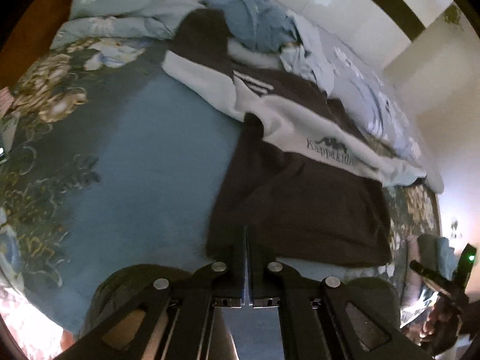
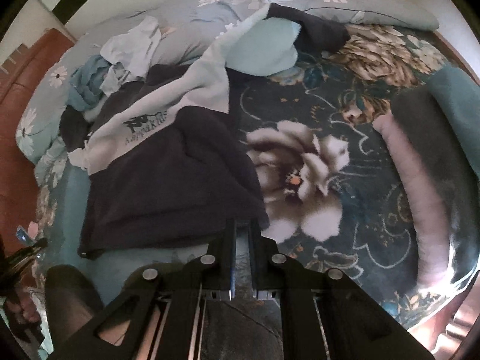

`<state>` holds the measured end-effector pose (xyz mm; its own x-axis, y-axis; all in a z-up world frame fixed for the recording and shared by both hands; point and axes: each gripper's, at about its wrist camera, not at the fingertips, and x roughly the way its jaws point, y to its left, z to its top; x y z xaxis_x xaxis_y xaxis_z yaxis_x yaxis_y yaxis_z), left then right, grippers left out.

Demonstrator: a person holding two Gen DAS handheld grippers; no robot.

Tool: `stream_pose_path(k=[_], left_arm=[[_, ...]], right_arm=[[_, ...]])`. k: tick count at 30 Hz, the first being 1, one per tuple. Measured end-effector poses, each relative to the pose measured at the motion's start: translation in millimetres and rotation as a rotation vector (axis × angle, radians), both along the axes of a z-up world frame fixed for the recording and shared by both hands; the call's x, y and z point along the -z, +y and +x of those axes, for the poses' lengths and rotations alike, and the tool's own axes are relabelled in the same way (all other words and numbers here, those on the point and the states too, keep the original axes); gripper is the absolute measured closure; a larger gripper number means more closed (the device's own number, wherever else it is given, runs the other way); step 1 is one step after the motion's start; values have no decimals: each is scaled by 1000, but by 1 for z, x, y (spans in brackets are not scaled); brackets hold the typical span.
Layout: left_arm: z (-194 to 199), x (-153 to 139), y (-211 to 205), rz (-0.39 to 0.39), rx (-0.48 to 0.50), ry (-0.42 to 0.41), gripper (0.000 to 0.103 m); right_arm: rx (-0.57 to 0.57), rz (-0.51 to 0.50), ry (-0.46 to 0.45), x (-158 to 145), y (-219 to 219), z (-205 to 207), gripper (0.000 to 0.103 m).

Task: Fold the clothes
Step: 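Lay the jacket flat on the bed and open both grippers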

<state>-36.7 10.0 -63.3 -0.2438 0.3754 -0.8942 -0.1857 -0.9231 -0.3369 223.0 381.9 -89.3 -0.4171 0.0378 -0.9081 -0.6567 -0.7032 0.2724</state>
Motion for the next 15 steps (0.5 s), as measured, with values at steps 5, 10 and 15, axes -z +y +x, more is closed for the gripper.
stream_pose_path(k=[5, 10, 15], left_arm=[[-14, 10, 12, 20, -4, -69, 101], [-12, -7, 5, 41, 22, -36, 65], [-11, -18, -11, 98, 23, -46, 49]], right_arm=[[87, -105, 7, 12, 16, -7, 87], [91, -111, 17, 3, 13, -5, 69], [142, -85, 64, -25, 4, 14, 68]])
